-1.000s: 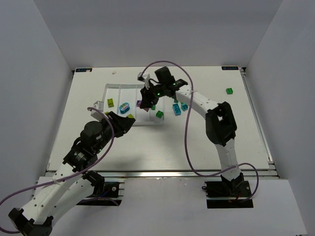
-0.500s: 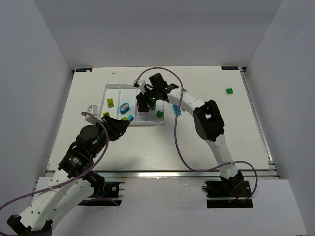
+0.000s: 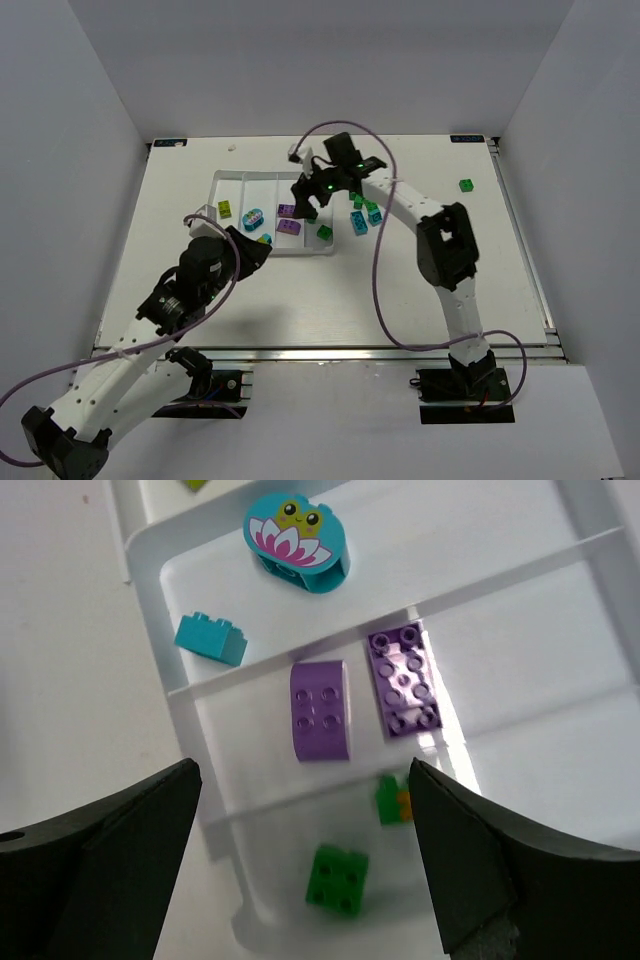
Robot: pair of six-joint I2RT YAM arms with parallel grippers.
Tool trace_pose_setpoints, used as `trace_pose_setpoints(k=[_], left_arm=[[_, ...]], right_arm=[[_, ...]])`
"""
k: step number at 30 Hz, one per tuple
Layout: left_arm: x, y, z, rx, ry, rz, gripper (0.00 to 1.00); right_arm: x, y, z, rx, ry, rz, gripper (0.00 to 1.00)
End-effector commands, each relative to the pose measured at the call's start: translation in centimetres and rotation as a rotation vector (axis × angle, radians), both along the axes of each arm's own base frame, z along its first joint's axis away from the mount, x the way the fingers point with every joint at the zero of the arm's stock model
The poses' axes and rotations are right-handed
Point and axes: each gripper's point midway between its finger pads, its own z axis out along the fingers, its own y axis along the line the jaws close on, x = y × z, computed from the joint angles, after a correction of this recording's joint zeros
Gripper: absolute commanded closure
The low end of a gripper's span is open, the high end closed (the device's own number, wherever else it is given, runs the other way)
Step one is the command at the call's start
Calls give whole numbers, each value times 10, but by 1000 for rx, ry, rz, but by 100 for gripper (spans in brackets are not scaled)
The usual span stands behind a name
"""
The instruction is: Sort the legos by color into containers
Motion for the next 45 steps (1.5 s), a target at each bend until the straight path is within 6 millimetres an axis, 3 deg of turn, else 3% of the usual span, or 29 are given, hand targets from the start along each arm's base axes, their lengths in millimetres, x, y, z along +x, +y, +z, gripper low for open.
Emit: trace_pose_setpoints(k=[1, 3, 4, 5, 6, 7, 9, 10, 12, 13, 14, 16, 17, 19, 20, 21, 23, 24, 30, 36, 39, 40, 45], left_arm=[[11, 1, 9, 6, 17, 23, 100], [21, 7, 1, 22, 58, 39, 100], [24, 9, -2, 23, 74, 38, 100], [29, 14, -6, 13, 100, 41, 100], [32, 18, -8, 17, 121, 45, 100], [37, 20, -19, 28, 168, 47, 100], [45, 35, -27, 19, 232, 54, 100], [51, 39, -40, 26, 288, 61, 100], [60, 60, -52, 47, 349, 91, 100], [69, 66, -46, 57, 345, 98, 100], [75, 76, -60, 84, 407, 117, 100], [94, 88, -52, 138, 396, 131, 100], [101, 96, -64, 159, 447, 144, 100], [114, 108, -68, 212, 461, 162, 100], [126, 114, -60, 223, 445, 176, 100], [132, 117, -73, 247, 483, 165, 100], [147, 125, -71, 281, 479, 177, 100], [152, 127, -85, 304, 516, 165, 100], [174, 140, -102, 392, 567, 170, 91], [184, 143, -121, 430, 605, 151, 76], [188, 145, -129, 442, 621, 150, 63], [191, 145, -129, 444, 618, 151, 52], [198, 144, -131, 440, 614, 143, 35]], right_arm=[[0, -51, 103, 143, -133, 22, 11], [-13, -69, 111, 164, -102, 75, 11], [-27, -84, 118, 187, -50, 109, 18], [-33, -92, 117, 185, -55, 133, 38], [-38, -99, 117, 185, -42, 140, 51], [-44, -110, 126, 195, -47, 139, 75], [-58, -122, 116, 185, -10, 131, 92], [-63, -131, 127, 193, -38, 120, 100], [-76, -140, 129, 199, -58, 105, 100], [-77, -144, 128, 198, -71, 91, 99], [-80, -147, 129, 199, -83, 85, 96], [-85, -153, 129, 206, -96, 62, 94], [-87, -156, 129, 210, -97, 56, 93], [-89, -162, 125, 219, -72, 35, 92], [-90, -164, 124, 220, -62, 28, 91], [-89, -166, 123, 223, -55, 21, 91], [-87, -173, 121, 229, -28, -4, 88], [-86, -175, 121, 232, -24, -10, 88], [-77, -189, 123, 238, -31, -49, 82], [-68, -199, 124, 237, -33, -78, 78], [-66, -202, 123, 230, -37, -84, 72], [-66, -202, 122, 225, -42, -84, 69], [-57, -210, 118, 210, -37, -119, 59]])
